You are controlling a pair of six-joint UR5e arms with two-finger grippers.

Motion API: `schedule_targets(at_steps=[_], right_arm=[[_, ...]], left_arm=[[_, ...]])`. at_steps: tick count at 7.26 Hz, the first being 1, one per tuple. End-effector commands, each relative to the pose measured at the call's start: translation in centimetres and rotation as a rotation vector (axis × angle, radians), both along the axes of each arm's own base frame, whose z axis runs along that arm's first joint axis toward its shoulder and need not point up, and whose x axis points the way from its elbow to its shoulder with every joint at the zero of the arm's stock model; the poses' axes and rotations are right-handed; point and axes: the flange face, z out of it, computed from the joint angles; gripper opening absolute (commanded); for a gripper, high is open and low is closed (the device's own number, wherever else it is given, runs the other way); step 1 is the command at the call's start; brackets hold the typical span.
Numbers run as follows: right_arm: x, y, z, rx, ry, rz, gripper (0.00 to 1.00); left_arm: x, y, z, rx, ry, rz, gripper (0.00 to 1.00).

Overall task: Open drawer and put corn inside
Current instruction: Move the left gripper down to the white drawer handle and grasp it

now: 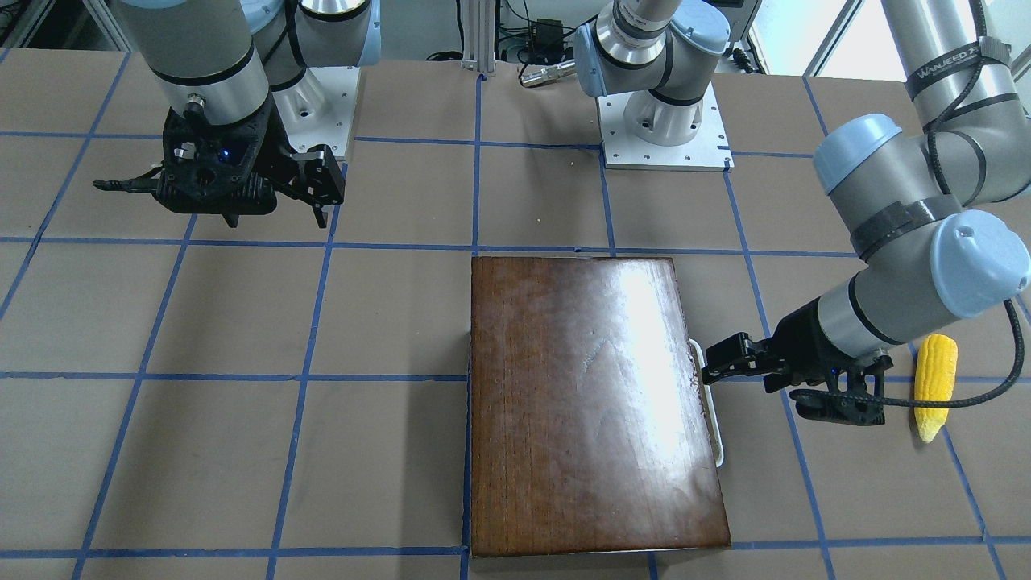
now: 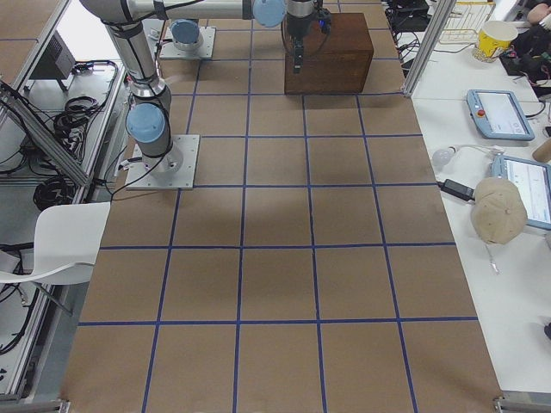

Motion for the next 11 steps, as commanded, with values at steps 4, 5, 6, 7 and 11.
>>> schedule_targets(at_steps=[4,5,6,7,11], right_arm=[[0.0,0.0,0.0,0.0,0.0,0.0,1.0],[0.0,0.0,0.0,0.0,0.0,0.0,1.0],[0.0,0.0,0.0,0.0,0.0,0.0,1.0],[0.0,0.0,0.0,0.0,0.0,0.0,1.0],[0.0,0.0,0.0,0.0,0.0,0.0,1.0]], left_arm=[[0.6,-0.6,-1.9,0.025,0.028,0.013,1.0],[0.4,-0.7,-2.3,0.027,0.055,0.019,1.0],[0.4,-0.8,-2.7,0.034,0.056,0.025,1.0],[0.4,-0.8,-2.7,0.035,0.058,0.024,1.0],[0.7,-1.7,-4.1,0.016,0.052,0.021,1.0]])
